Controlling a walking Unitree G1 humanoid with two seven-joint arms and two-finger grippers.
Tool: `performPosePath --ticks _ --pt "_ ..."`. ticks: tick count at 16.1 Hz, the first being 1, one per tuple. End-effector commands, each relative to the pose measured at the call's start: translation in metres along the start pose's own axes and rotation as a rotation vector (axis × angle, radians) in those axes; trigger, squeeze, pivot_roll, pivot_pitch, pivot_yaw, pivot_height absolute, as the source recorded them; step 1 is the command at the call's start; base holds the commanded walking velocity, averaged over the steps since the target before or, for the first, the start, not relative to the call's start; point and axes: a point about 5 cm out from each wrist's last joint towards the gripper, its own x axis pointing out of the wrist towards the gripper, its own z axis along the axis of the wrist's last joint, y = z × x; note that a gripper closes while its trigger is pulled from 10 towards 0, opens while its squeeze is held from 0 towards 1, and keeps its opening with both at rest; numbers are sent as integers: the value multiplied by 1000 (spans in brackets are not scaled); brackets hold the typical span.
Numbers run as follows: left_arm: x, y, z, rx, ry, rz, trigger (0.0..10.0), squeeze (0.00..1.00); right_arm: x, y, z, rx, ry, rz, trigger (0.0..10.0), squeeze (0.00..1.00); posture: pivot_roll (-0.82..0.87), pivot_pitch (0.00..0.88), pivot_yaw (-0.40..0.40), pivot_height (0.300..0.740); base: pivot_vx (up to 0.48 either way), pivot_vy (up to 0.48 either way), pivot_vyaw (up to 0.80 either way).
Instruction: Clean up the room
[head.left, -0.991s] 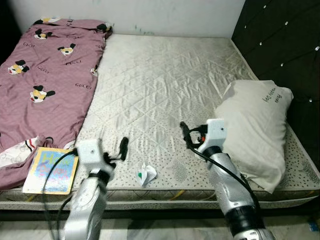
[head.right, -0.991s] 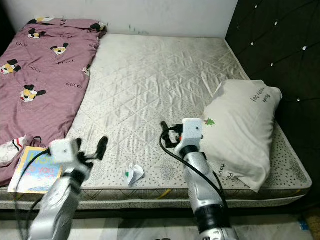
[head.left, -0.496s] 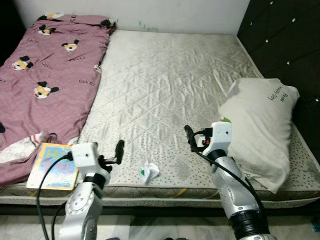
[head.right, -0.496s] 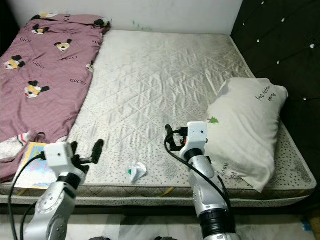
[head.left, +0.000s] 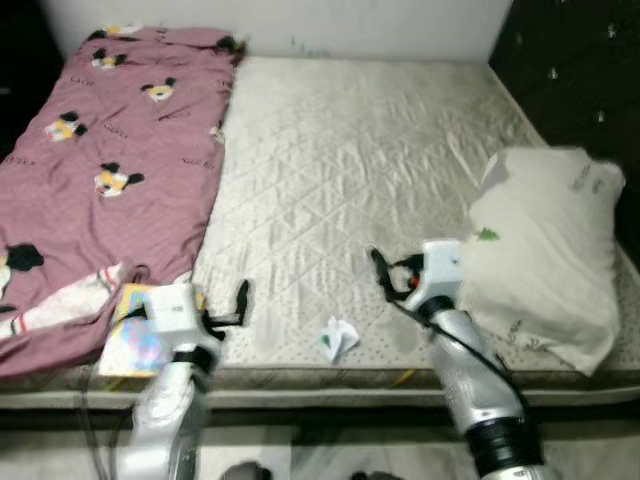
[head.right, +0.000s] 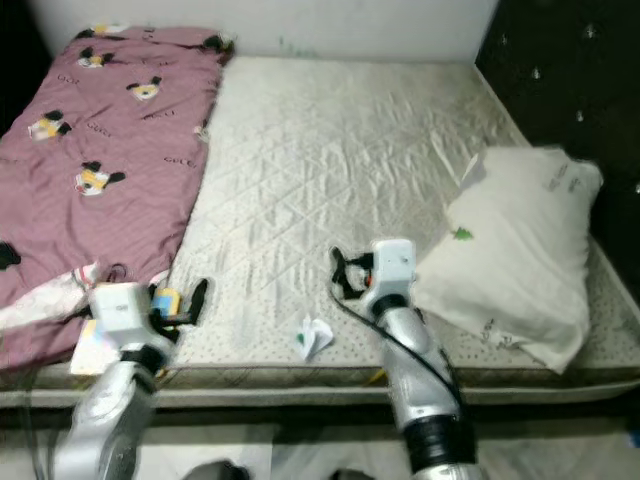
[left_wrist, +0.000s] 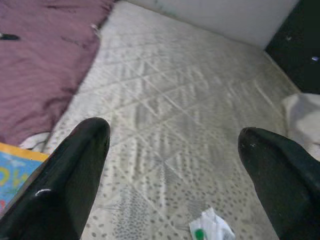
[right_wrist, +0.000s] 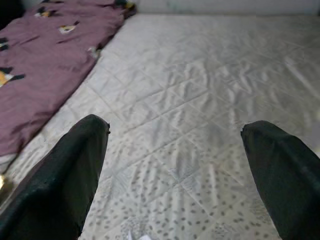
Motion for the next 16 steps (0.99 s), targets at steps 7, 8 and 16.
performPosePath --ticks 7,8,16 --pt "0 7 -1 26 5 33 10000 0 2 5 3 37 -11 12 10000 0 75 144 -45 740 0 0 0" --pt "0 7 -1 26 6 34 10000 0 3 6 4 49 -14 16 10000 0 75 145 -44 740 0 0 0" --pt "0 8 -2 30 11 40 10000 0 0 10 1 44 -11 36 10000 0 73 165 -43 740 0 0 0"
